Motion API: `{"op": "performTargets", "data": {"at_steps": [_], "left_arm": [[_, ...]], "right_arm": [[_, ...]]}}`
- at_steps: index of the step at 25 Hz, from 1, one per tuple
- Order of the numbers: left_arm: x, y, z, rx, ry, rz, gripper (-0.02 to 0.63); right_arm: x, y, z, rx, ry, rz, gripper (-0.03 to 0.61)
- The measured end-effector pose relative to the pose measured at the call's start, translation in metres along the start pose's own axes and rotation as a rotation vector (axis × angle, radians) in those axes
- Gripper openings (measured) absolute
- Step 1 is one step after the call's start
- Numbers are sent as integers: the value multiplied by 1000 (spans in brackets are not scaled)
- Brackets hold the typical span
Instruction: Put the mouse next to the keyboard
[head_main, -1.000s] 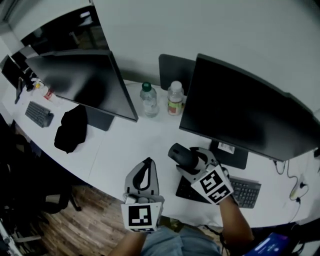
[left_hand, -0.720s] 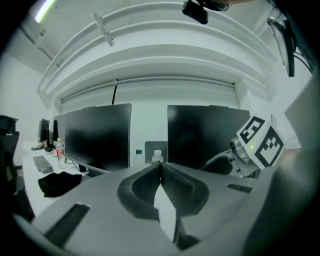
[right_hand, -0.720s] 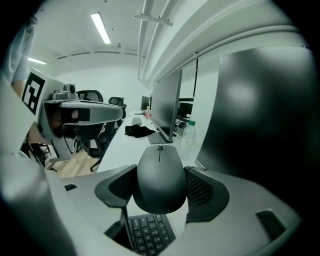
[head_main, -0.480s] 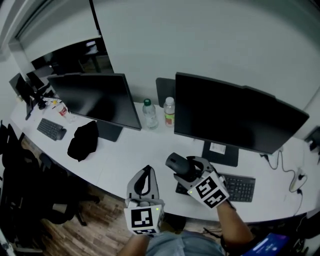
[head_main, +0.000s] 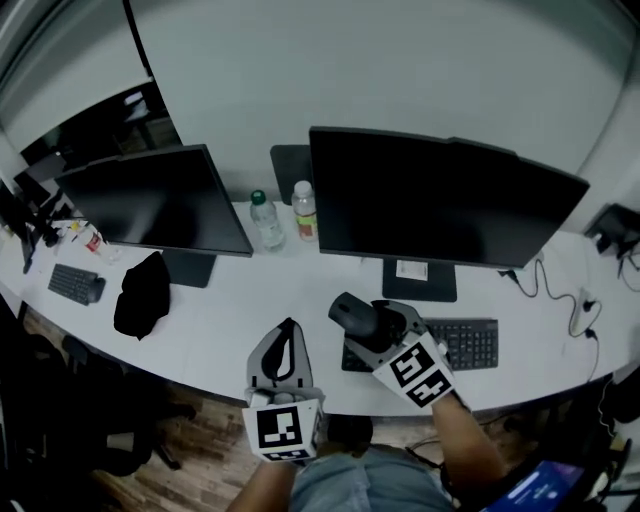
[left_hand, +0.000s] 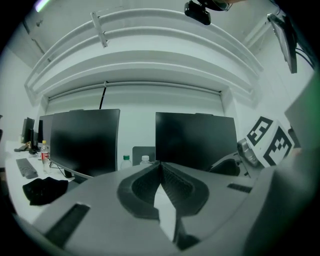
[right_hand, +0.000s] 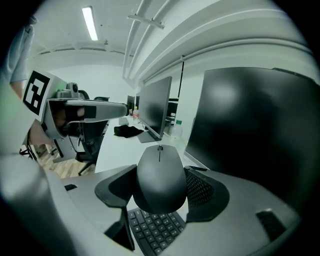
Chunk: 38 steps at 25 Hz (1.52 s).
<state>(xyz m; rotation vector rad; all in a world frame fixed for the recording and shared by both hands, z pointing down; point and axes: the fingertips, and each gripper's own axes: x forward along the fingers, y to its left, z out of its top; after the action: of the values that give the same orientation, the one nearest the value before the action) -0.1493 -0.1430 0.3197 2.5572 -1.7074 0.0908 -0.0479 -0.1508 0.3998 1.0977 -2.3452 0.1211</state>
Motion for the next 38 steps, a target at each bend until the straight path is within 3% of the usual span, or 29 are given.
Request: {"op": "performTargets", "data": {"at_steps": [14, 24, 29, 38], "left_arm": [[37, -77, -6, 13, 5, -280, 5], [57, -151, -3, 46, -4, -378, 5], [67, -205, 0, 64, -11, -416, 5], [78, -327, -10, 59, 21, -580, 5]], "right_arm": [[-55, -43, -44, 124, 42, -232, 302], [-105, -82, -84, 193, 31, -323, 302], [-149, -112, -115, 230, 39, -378, 302], [-243, -161, -187, 325, 89, -519, 302]]}}
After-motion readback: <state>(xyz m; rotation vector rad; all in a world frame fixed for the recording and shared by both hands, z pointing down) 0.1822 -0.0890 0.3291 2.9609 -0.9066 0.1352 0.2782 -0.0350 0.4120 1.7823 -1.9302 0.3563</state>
